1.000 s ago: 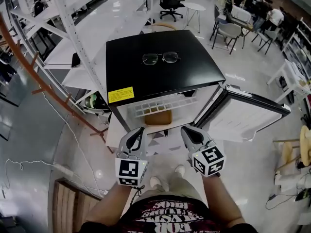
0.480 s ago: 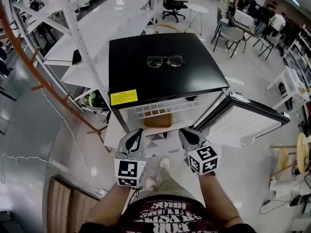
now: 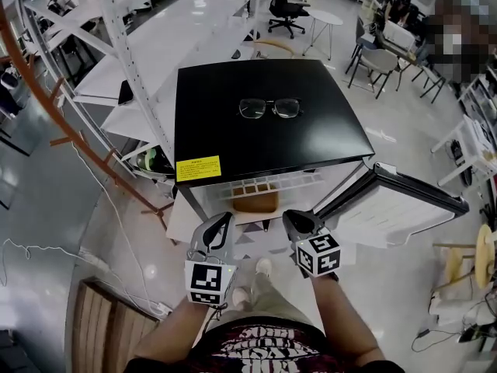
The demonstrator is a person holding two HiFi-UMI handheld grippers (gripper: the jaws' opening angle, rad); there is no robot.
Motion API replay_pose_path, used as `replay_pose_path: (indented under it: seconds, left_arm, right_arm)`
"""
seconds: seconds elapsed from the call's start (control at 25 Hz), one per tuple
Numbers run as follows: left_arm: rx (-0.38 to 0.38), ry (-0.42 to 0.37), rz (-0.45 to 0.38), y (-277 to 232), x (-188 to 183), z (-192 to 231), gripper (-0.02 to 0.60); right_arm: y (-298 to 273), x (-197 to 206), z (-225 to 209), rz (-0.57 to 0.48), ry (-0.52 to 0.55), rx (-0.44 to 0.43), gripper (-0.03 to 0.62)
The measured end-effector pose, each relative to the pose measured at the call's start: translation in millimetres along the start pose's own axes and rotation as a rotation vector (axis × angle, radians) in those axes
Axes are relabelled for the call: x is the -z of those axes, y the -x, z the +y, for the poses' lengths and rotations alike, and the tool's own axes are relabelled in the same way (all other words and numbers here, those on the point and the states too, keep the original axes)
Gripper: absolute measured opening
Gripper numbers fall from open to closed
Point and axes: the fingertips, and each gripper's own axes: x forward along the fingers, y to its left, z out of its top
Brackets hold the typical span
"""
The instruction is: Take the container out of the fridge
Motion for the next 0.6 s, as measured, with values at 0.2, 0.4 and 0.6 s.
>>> replay_pose_path:
  seconds: [0.2, 0.4, 0.6]
  left_arm:
    - [0.0, 0.006, 0.015, -4.8, 6.5, 1.3, 0.0]
    - [0.008, -0.019, 0.018, -7.3, 5.3, 0.7, 0.0]
    - [0.007, -0.017, 0.028, -8.4, 11.4, -1.2, 0.0]
  right_arm:
    - [-23.1, 15.8, -7.7, 0.035, -0.04, -0.004, 0.058]
    - [-39.0, 37.0, -17.7, 0.084, -0.071, 0.01, 0.077]
    - [-54.1, 55.4, -31.0, 0.119, -0.098, 0.024, 0.095]
